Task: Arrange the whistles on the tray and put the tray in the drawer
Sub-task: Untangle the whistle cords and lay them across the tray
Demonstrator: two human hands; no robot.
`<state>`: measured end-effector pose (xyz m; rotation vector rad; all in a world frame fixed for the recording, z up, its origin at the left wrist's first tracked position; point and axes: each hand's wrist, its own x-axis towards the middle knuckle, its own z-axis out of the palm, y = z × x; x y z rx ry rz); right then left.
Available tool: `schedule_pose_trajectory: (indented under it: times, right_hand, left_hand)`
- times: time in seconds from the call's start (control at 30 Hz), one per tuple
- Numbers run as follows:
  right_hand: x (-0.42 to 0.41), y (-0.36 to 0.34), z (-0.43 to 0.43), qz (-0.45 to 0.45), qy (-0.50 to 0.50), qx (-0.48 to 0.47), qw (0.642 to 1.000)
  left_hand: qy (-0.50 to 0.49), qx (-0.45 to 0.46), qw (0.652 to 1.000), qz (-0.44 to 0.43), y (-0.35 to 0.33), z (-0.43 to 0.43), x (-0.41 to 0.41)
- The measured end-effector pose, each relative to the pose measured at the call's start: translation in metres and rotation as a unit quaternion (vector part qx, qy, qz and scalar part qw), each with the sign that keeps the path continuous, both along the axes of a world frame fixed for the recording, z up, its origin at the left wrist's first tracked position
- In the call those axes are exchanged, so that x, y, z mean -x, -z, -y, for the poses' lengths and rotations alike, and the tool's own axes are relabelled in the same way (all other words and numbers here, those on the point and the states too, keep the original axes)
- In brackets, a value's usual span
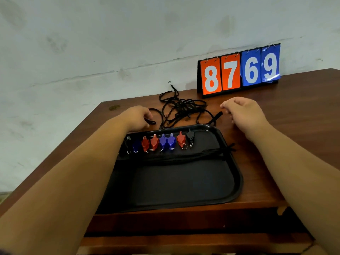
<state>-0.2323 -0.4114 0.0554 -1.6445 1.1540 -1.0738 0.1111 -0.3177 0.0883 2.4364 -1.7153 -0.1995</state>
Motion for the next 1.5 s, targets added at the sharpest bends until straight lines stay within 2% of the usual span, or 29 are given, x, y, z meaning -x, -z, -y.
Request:
schedule_pose_trajectory:
  times: [0.27, 0.5, 0.57, 0.73, 1.23, 1.5]
  right_hand:
    - [-0.005, -0.001, -0.006, -0.011, -0.042, 0.027, 0.999]
    - [-0.001, -0.006, -0.019, 0.01, -0.099, 0.052, 0.994]
    - [-0.001, -0.008, -0.024, -0.003, -0.127, 0.061, 0.99]
    - [0.003, -0.009, -0.03, 0.0, -0.15, 0.072, 0.986]
    - [0.007, -0.008, -0.032, 0.003, -0.156, 0.059, 0.986]
    - [0.007, -0.006, -0.021, -0.014, -0.027, 0.03, 0.999]
  left_hand:
    - [0.015, 0.024, 1.0, 0.013, 0.008, 0.005, 0.005]
    - [0.096, 0.186, 0.97, -0.125, -0.032, -0.007, 0.069]
    - [0.129, 0.184, 0.963, -0.147, -0.043, -0.009, 0.095]
    - [0.157, 0.159, 0.966, -0.127, -0.049, -0.004, 0.136]
    - [0.152, 0.134, 0.966, -0.158, -0.038, -0.009, 0.154]
    - [0.133, 0.132, 0.98, -0.069, -0.04, -0.018, 0.134]
